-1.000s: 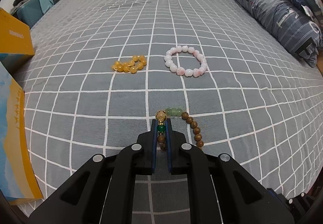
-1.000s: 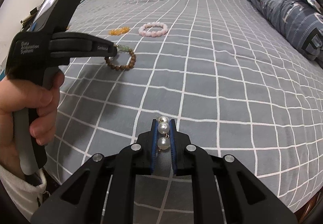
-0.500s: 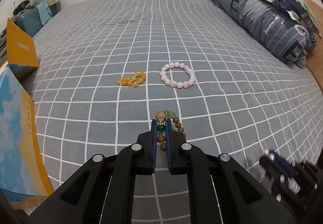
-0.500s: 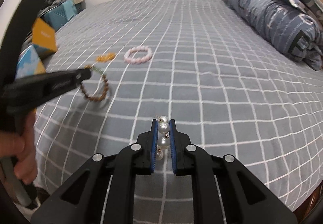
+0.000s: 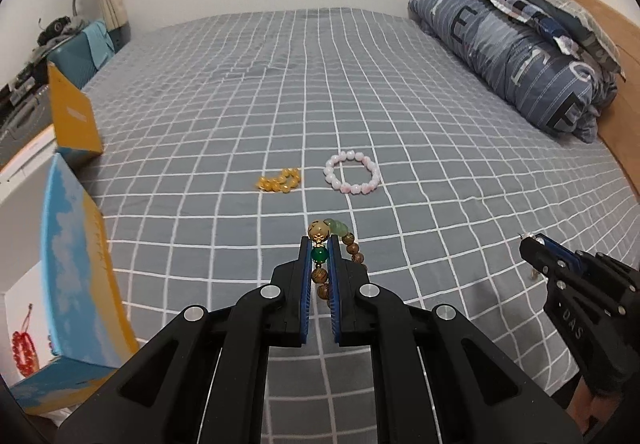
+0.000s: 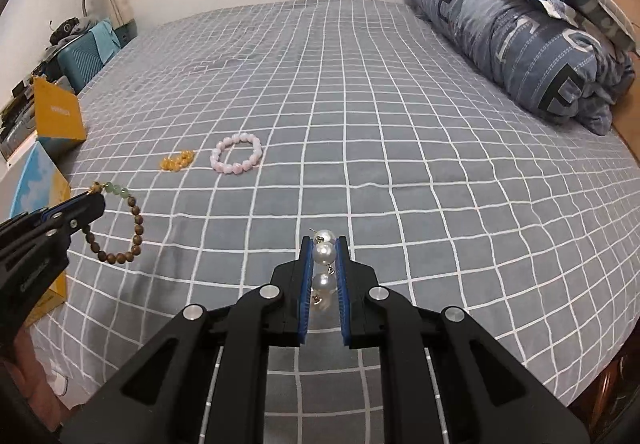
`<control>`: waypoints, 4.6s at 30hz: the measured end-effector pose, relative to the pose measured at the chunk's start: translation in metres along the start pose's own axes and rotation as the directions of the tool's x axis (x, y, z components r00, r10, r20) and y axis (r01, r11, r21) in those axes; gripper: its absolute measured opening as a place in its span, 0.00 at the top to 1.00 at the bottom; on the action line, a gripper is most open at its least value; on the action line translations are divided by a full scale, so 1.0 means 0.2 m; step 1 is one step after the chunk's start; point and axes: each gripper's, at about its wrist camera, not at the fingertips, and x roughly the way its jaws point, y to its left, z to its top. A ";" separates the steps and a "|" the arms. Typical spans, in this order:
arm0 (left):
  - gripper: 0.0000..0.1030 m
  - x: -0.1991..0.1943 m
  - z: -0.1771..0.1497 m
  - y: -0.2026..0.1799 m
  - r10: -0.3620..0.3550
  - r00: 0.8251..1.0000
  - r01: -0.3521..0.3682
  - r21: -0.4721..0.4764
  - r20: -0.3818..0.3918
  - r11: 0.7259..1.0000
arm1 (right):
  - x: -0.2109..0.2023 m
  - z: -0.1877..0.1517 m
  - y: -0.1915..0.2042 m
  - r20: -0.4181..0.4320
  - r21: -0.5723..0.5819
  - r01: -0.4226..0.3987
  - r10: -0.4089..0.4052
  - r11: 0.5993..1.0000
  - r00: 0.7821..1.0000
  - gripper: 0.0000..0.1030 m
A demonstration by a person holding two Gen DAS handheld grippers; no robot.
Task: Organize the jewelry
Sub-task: 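Carry the wooden bead bracelet and pearl strand toward the white box, then lower both bracelets into the white box and open both tools, then withdraw both tools from the box back over the bed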
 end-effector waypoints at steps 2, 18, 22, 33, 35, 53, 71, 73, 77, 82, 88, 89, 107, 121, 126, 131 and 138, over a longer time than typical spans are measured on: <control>0.93 -0.05 0.00 0.03 0.002 1.000 -0.002 -0.005 0.011 1.000 | -0.01 0.02 -0.01 -0.001 0.004 0.009 -0.009 1.000 1.000 0.90; 0.93 -0.41 0.01 0.46 0.066 0.996 -0.058 -0.117 0.067 0.991 | -0.11 0.13 0.27 -0.003 -0.033 -0.005 0.005 0.999 1.000 0.90; 0.93 -0.57 0.00 0.62 0.104 0.989 -0.086 -0.164 0.103 0.983 | -0.18 0.20 0.48 0.026 -0.074 -0.037 0.039 0.997 0.999 0.90; 0.93 -0.89 -0.06 1.12 0.266 0.958 -0.226 -0.293 0.104 0.929 | -0.39 0.32 1.19 0.079 -0.238 -0.146 0.168 0.960 0.983 0.90; 0.93 -0.92 -0.09 1.21 0.296 0.951 -0.257 -0.312 0.085 0.915 | -0.41 0.33 1.31 0.073 -0.257 -0.170 0.195 0.951 0.978 0.90; 0.93 -0.86 -0.44 1.82 0.402 0.906 -0.416 -0.441 -0.129 0.795 | -0.36 0.04 2.22 -0.067 -0.443 -0.342 0.349 0.829 0.935 0.90; 0.93 -0.59 -0.55 1.99 0.360 0.902 -0.432 -0.437 -0.240 0.789 | -0.13 -0.11 2.35 -0.192 -0.456 -0.368 0.314 0.810 0.930 0.90; 0.93 -0.58 -0.55 1.99 0.360 0.900 -0.434 -0.432 -0.246 0.791 | -0.12 -0.12 2.35 -0.198 -0.459 -0.366 0.309 0.809 0.930 0.90; 0.92 -0.54 -0.56 2.00 0.344 0.900 -0.431 -0.429 -0.266 0.794 | -0.09 -0.13 2.36 -0.207 -0.459 -0.356 0.292 0.814 0.934 0.89; 0.84 -0.56 -0.56 2.00 0.352 0.898 -0.436 -0.428 -0.263 0.792 | -0.09 -0.13 2.35 -0.208 -0.439 -0.348 0.283 0.829 0.936 0.62; 0.45 -0.65 -0.53 1.98 0.396 0.892 -0.452 -0.425 -0.218 0.785 | -0.22 -0.08 2.32 -0.120 -0.440 -0.314 0.292 0.841 0.949 0.33; 0.38 -0.66 -0.52 1.97 0.396 0.893 -0.449 -0.422 -0.211 0.788 | -0.24 -0.07 2.31 -0.104 -0.440 -0.305 0.289 0.845 0.952 0.28; 0.05 -0.74 -0.25 1.59 0.407 0.913 -0.390 -0.361 -0.034 0.847 | -0.28 0.24 1.74 0.082 -0.361 -0.130 0.170 0.924 0.982 0.07; 0.05 -0.35 0.11 0.87 0.244 0.969 -0.235 -0.188 0.026 0.954 | 0.04 0.49 0.83 0.050 -0.201 -0.013 0.023 0.979 0.998 0.07; 0.05 -0.11 0.21 0.61 0.179 0.984 -0.174 -0.142 0.021 0.974 | 0.20 0.52 0.58 0.035 -0.167 0.008 -0.003 0.986 0.999 0.07; 0.05 0.18 0.25 0.45 0.124 0.992 -0.125 -0.131 -0.013 0.984 | 0.47 0.53 0.39 -0.026 -0.124 0.013 -0.017 0.992 1.000 0.07; 0.06 0.61 0.29 0.36 0.066 0.993 -0.079 -0.138 -0.093 0.987 | 0.79 0.49 0.25 -0.053 -0.067 0.002 -0.005 0.998 0.999 0.07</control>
